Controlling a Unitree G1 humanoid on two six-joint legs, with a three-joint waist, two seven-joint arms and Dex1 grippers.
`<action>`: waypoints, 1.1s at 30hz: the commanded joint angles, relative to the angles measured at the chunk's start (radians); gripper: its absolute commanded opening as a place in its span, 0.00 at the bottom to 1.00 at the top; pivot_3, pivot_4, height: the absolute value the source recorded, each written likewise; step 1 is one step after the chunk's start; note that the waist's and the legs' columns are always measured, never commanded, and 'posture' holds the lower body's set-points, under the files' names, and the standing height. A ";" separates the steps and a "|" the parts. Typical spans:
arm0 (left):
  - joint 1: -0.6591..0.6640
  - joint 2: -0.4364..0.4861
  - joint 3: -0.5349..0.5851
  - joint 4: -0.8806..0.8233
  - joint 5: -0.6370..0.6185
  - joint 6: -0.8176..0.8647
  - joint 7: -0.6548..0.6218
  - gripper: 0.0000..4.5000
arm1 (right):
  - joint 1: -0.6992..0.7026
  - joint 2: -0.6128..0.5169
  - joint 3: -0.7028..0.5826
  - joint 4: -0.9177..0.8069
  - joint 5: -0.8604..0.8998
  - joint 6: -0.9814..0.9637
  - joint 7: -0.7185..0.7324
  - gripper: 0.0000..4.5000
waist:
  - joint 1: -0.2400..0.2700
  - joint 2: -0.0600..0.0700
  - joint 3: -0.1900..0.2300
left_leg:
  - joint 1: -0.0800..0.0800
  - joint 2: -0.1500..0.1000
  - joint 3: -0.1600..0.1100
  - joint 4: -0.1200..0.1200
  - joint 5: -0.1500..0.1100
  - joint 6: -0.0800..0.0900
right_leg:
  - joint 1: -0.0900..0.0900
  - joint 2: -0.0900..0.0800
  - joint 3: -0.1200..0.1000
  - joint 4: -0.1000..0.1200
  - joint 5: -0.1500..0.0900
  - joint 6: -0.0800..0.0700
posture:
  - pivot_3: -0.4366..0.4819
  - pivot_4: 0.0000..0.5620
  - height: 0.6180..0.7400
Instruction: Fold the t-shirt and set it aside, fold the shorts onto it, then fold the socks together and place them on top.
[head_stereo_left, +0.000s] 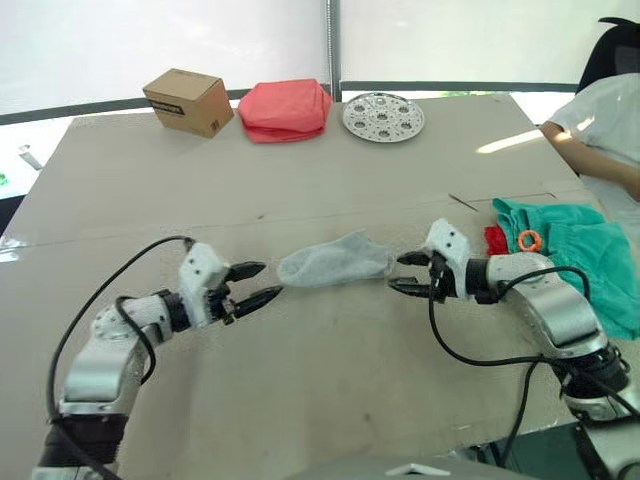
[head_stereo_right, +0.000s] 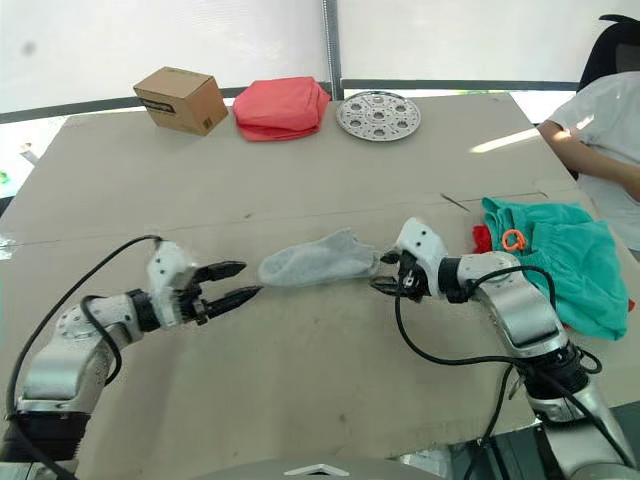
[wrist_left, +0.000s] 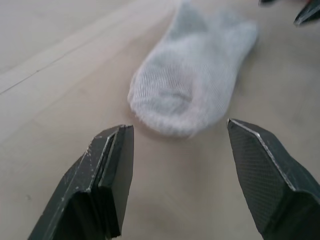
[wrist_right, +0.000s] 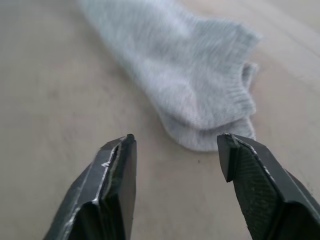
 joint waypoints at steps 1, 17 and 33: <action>0.026 -0.004 0.074 -0.076 -0.158 0.158 0.034 0.78 | 0.010 0.127 -0.090 -0.067 0.089 0.109 -0.152 0.62 | 0.001 0.000 0.000 | 0.001 0.000 0.000 0.000 0.000 0.000 | 0.000 0.001 0.000 0.000 -0.002 0.002 | 0.48 0.27 1.00; 0.004 -0.254 0.125 -0.208 -0.470 0.552 0.566 1.00 | -0.001 0.182 0.126 0.075 -0.069 -0.247 -0.236 0.56 | 0.003 0.000 0.000 | 0.001 -0.005 0.000 -0.001 0.000 -0.001 | 0.001 0.001 0.004 0.000 -0.002 -0.005 | 0.48 0.27 1.00; -0.160 -0.525 0.103 -0.142 -0.584 0.657 1.126 1.00 | 0.031 0.054 0.135 0.073 -0.081 -0.388 -0.113 0.56 | 0.021 -0.004 -0.002 | 0.005 -0.008 -0.001 0.001 0.000 0.000 | 0.005 0.001 0.005 0.000 -0.002 -0.005 | 0.48 0.27 1.00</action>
